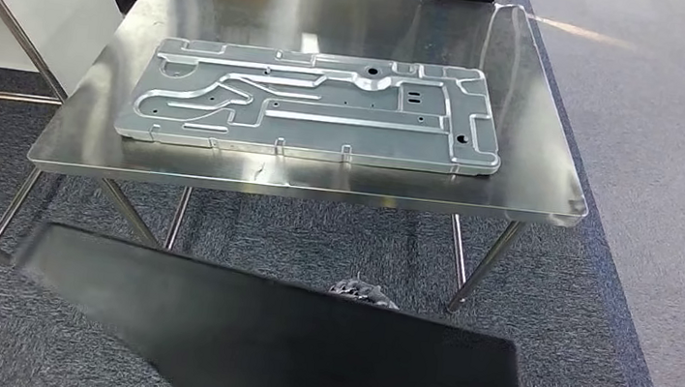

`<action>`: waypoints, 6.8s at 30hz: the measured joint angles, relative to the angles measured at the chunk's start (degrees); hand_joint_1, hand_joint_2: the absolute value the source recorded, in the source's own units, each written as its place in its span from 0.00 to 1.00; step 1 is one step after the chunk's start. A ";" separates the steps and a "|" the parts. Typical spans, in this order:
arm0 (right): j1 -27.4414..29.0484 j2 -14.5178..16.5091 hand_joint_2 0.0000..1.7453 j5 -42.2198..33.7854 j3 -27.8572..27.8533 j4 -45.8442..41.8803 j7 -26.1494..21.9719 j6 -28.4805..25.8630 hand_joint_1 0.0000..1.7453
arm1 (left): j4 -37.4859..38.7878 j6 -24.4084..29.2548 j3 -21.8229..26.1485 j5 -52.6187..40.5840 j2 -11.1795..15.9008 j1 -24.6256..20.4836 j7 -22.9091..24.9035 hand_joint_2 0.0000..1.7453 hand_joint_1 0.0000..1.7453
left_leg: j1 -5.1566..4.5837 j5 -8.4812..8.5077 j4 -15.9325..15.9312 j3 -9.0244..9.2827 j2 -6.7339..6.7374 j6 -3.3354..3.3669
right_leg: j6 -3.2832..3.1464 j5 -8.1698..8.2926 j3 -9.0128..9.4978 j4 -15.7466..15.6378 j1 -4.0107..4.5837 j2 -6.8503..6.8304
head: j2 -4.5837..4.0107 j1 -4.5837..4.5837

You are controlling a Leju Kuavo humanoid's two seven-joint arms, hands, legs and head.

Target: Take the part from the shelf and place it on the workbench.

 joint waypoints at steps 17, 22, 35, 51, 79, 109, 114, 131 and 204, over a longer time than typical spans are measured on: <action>-0.45 0.02 1.00 -1.87 -2.45 -3.28 -0.02 -1.05 0.92 | 0.01 -0.22 0.01 -0.48 0.05 -0.15 -0.07 1.00 0.00 | -0.82 6.82 -15.12 8.55 0.30 3.40 | 2.43 -3.44 -7.85 12.28 -0.08 -0.25 | 0.00 0.19; -0.31 0.07 1.00 -1.10 -3.17 -4.82 -0.03 -2.39 0.92 | 0.14 -0.39 -0.07 -0.91 -0.02 -0.12 -0.31 1.00 0.00 | -1.15 5.11 -15.39 10.45 0.91 2.34 | -0.02 2.97 -5.29 1.19 1.57 -1.72 | 0.00 0.13; 0.59 0.25 1.00 1.21 -3.67 -6.16 -0.02 -5.29 0.92 | 0.14 -0.74 -0.57 -1.41 0.81 -0.27 -0.44 1.00 0.00 | 0.20 10.07 -13.36 2.87 0.90 0.09 | 0.64 -1.47 1.80 0.17 0.17 -0.14 | -0.01 0.13; -9.48 -5.22 1.00 9.09 -20.40 0.90 0.72 -19.02 0.92 | 0.14 -0.52 -0.79 -0.90 0.91 -0.73 -1.22 1.00 0.00 | -0.47 8.99 -14.64 5.21 0.39 2.44 | 2.23 1.62 -4.01 3.46 0.11 -0.11 | 0.00 0.22; -41.55 3.64 1.00 66.77 5.13 62.14 14.77 -32.55 0.92 | 0.16 -3.69 -3.61 -4.57 1.63 -1.57 -2.27 1.00 0.00 | 0.01 10.15 -15.04 4.17 -0.20 2.54 | 3.12 -1.25 -9.33 12.45 -0.91 -0.12 | 0.00 0.50; -39.62 6.34 0.00 55.67 4.48 77.15 9.88 -39.55 0.00 | 0.54 -5.78 -5.30 -5.29 2.00 -1.53 -7.56 0.00 0.00 | 0.13 10.25 -14.61 3.82 0.19 2.50 | 3.17 -3.53 -9.39 14.85 -0.39 0.00 | 0.00 0.28; -35.05 4.83 0.00 37.85 -1.81 64.28 0.40 -43.94 0.00 | 0.61 -6.05 -5.57 -5.30 1.92 -1.54 -7.82 0.00 0.00 | -0.16 9.92 -14.36 3.80 0.10 1.55 | 2.02 1.23 -3.11 1.63 0.23 -0.05 | 0.00 0.20; 13.11 -5.36 0.00 29.50 -42.89 -3.99 0.43 -58.81 0.00 | 0.64 -4.54 -1.54 1.31 0.45 0.73 -9.07 0.00 0.00 | -0.18 8.50 -13.91 5.13 0.07 1.72 | 2.45 0.51 -1.89 1.66 -0.15 -0.54 | 0.00 0.03; 8.87 6.68 0.00 61.09 -73.01 87.45 49.16 -12.32 0.00 | 2.01 -6.34 -8.53 -13.03 -5.03 -1.21 -3.86 0.00 0.00 | -0.69 10.46 -15.27 4.15 1.62 2.74 | 5.04 -3.19 3.62 5.41 -2.12 -0.53 | 0.00 -0.84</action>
